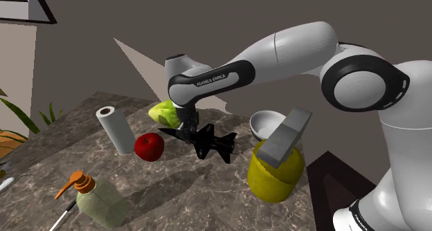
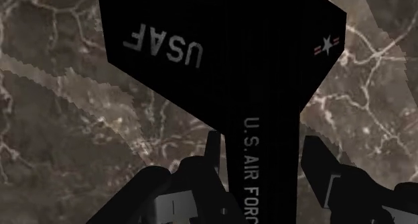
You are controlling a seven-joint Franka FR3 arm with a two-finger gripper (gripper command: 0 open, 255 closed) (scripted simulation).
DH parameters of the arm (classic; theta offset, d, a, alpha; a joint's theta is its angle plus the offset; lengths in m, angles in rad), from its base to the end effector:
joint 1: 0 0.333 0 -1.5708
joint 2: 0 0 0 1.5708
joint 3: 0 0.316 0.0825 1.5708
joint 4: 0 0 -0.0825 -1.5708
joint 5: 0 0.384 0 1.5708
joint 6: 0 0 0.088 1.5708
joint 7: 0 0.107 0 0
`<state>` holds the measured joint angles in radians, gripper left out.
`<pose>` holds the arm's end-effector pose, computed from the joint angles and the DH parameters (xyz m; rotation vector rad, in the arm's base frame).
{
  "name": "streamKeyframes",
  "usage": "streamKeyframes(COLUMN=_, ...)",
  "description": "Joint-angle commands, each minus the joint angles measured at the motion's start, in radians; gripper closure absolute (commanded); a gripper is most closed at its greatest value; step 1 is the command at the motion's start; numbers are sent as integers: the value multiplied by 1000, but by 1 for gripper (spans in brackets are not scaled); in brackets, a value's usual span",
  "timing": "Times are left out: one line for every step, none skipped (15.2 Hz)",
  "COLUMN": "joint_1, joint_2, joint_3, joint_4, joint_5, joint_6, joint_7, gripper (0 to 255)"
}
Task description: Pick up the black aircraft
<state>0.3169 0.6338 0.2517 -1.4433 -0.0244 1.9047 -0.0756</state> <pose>0.6050 0.3485 0.3148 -2.8974 -0.9254 0.2746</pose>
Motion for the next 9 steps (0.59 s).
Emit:
streamKeyframes(joint_1=0, joint_2=-9, joint_3=1, joint_4=13, joint_5=2, joint_6=-22, joint_7=1, gripper=255)
streamKeyframes(joint_1=-1, joint_2=-14, joint_3=2, joint_4=19, joint_5=2, joint_6=-32, joint_7=1, gripper=255)
streamKeyframes(joint_1=-1, joint_2=-19, joint_3=3, joint_4=25, joint_5=3, joint_6=-43, joint_7=2, gripper=255)
streamKeyframes(joint_1=-1, joint_2=-24, joint_3=3, joint_4=31, joint_5=4, joint_6=-54, joint_7=2, gripper=255)
streamKeyframes(joint_1=-1, joint_2=-28, joint_3=4, joint_4=38, joint_5=5, joint_6=-65, joint_7=3, gripper=255)
streamKeyframes(joint_1=-1, joint_2=-32, joint_3=4, joint_4=45, joint_5=6, joint_6=-76, joint_7=3, gripper=255)
streamKeyframes(joint_1=-1, joint_2=-36, joint_3=5, joint_4=52, joint_5=7, joint_6=-87, joint_7=4, gripper=255)
streamKeyframes(joint_1=-1, joint_2=-40, joint_3=6, joint_4=60, joint_5=7, joint_6=-98, joint_7=4, gripper=255)
streamKeyframes(joint_1=-1, joint_2=-44, joint_3=6, joint_4=67, joint_5=8, joint_6=-110, joint_7=5, gripper=255)
